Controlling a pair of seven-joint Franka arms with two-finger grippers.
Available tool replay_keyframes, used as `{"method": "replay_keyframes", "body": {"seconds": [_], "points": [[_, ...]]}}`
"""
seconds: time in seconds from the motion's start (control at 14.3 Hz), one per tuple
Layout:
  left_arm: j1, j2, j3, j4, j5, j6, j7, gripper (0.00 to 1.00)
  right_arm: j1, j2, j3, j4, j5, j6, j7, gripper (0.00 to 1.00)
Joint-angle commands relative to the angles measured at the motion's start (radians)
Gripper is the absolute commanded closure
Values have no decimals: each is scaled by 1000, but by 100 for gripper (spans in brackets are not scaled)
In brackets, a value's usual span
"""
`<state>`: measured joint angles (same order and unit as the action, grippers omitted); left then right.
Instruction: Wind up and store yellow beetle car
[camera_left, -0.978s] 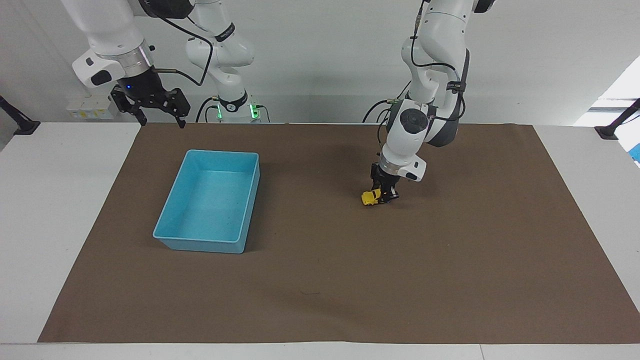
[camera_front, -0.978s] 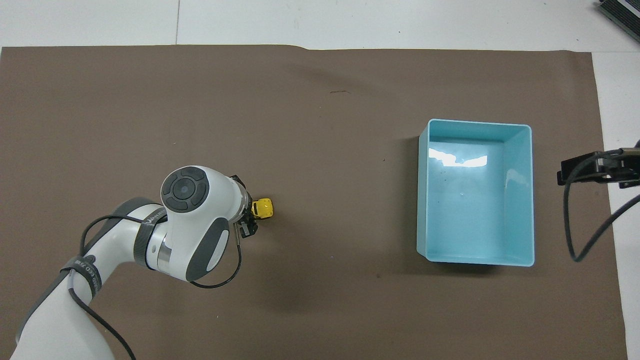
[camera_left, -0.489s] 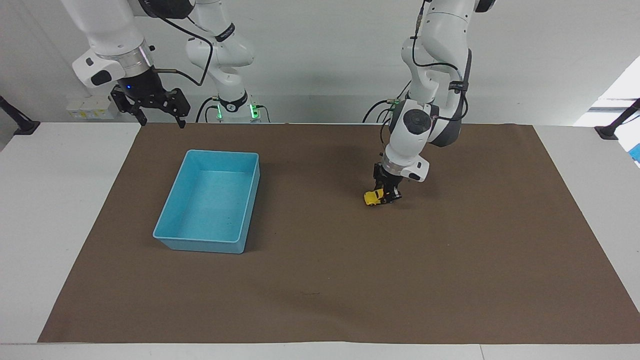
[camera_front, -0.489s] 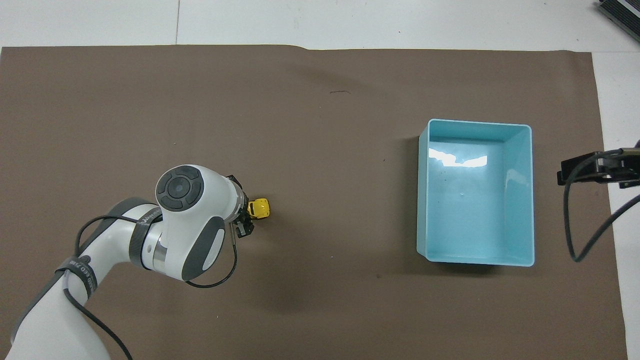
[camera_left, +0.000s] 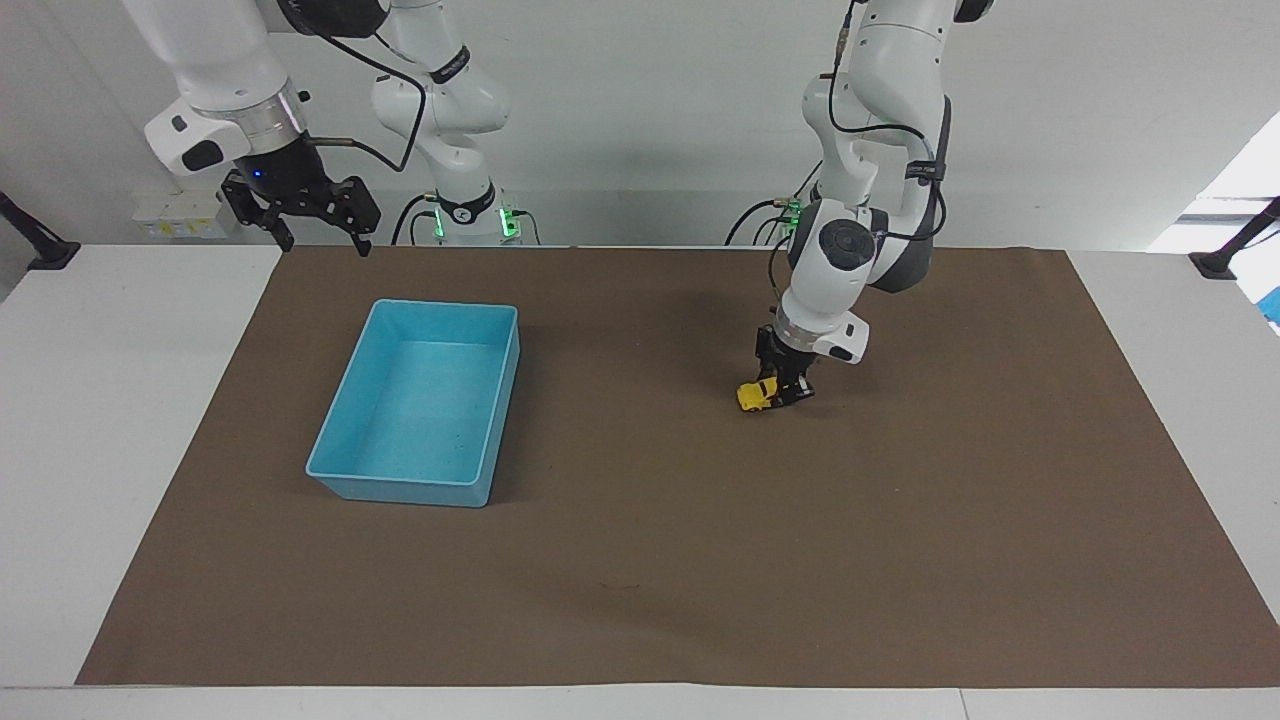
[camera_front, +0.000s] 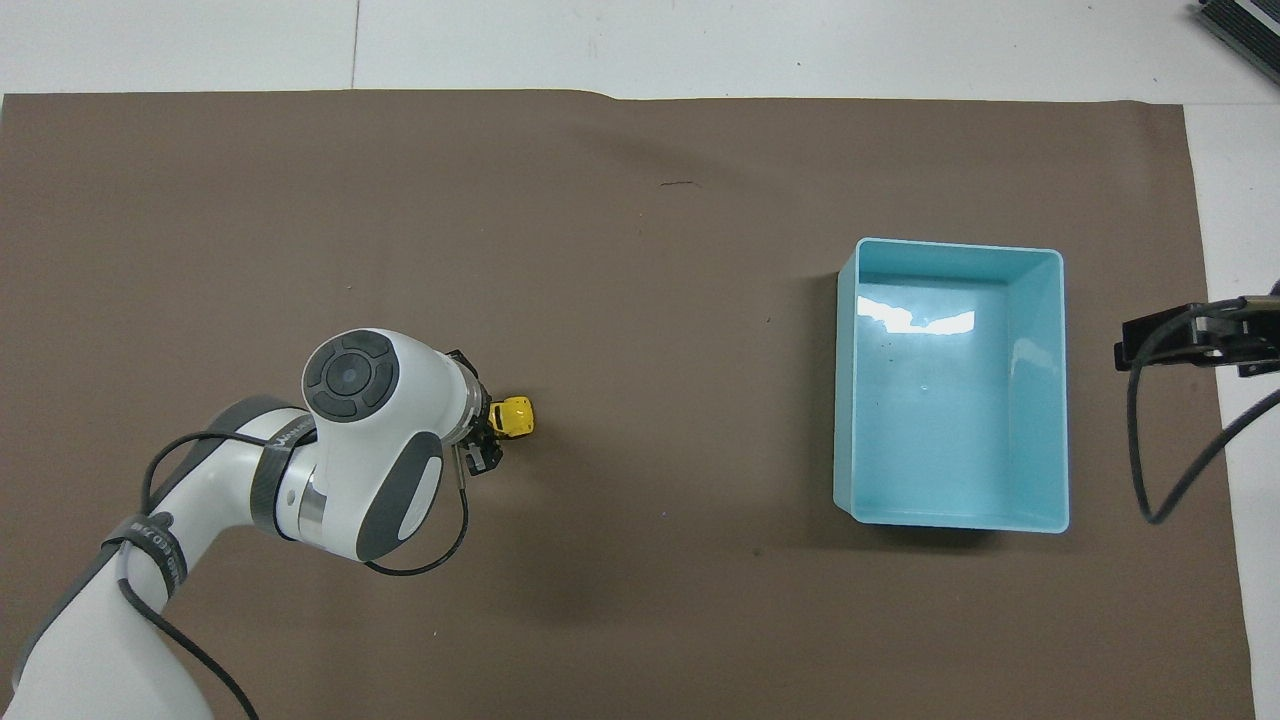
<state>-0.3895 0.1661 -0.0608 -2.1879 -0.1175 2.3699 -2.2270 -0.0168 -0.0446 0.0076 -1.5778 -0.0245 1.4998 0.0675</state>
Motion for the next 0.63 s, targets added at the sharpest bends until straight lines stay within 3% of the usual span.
{"method": "replay_keyframes", "body": {"seconds": [0.0, 0.56], "points": [[47, 39, 10, -23, 16, 31, 53, 80, -11, -3, 5, -2, 6, 2, -18, 0], [69, 39, 10, -23, 16, 29, 66, 74, -11, -3, 5, -2, 6, 2, -18, 0]]}}
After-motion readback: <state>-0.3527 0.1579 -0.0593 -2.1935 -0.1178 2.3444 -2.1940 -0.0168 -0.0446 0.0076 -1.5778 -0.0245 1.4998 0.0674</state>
